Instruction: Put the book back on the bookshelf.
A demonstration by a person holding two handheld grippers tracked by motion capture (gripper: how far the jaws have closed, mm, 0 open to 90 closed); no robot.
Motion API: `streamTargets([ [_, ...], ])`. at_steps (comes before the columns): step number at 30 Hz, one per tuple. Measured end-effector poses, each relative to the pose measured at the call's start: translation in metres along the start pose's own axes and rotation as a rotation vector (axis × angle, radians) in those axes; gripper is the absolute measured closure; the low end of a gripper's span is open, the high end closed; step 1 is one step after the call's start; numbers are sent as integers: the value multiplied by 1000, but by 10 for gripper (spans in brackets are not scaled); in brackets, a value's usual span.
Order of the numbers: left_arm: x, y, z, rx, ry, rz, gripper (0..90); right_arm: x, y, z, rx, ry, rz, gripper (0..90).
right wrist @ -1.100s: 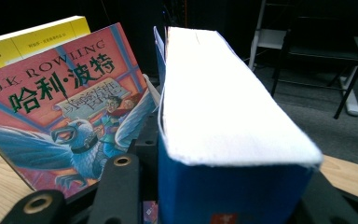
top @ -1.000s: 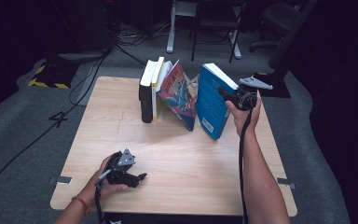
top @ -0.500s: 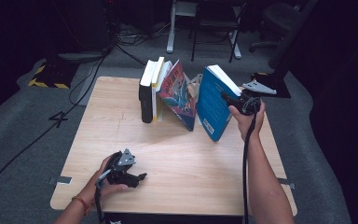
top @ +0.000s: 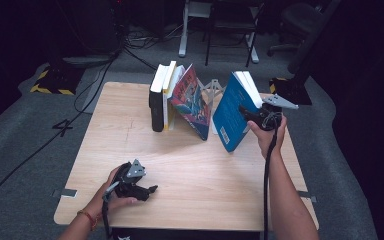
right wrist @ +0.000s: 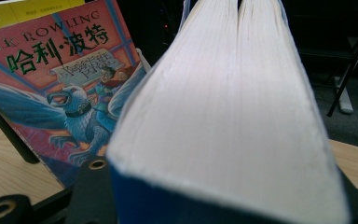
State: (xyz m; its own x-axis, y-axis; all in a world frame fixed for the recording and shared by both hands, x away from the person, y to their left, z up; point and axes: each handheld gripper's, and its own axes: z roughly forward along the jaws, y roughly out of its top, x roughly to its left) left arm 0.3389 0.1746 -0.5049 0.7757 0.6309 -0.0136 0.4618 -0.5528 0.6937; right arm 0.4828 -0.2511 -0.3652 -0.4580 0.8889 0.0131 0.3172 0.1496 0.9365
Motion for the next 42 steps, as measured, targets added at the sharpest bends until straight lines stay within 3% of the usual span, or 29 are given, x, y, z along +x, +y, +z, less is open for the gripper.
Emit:
streamTargets([
  [13, 0, 0, 0, 0, 0, 0, 163, 5, -25, -6, 13, -2, 6, 443],
  [19, 0, 0, 0, 0, 0, 0, 163, 9, -48, -8, 49, -1, -41, 440],
  [25, 0, 0, 0, 0, 0, 0, 163, 16, -68, -6, 61, 2, -45, 473],
  [29, 0, 0, 0, 0, 0, 0, 163, 13, -81, -4, 32, 16, 20, 512],
  [31, 0, 0, 0, 0, 0, 0, 163, 13, -84, -2, 18, 14, 14, 514],
  [36, 0, 0, 0, 0, -2, -1, 163, 18, -86, 6, -1, -24, -48, 536],
  [40, 0, 1, 1, -1, -3, 0, 162, 18, -84, 11, -9, -64, -27, 584],
  [42, 0, 1, 1, 0, -5, 4, 161, 17, -82, 17, -19, -84, 17, 601],
])
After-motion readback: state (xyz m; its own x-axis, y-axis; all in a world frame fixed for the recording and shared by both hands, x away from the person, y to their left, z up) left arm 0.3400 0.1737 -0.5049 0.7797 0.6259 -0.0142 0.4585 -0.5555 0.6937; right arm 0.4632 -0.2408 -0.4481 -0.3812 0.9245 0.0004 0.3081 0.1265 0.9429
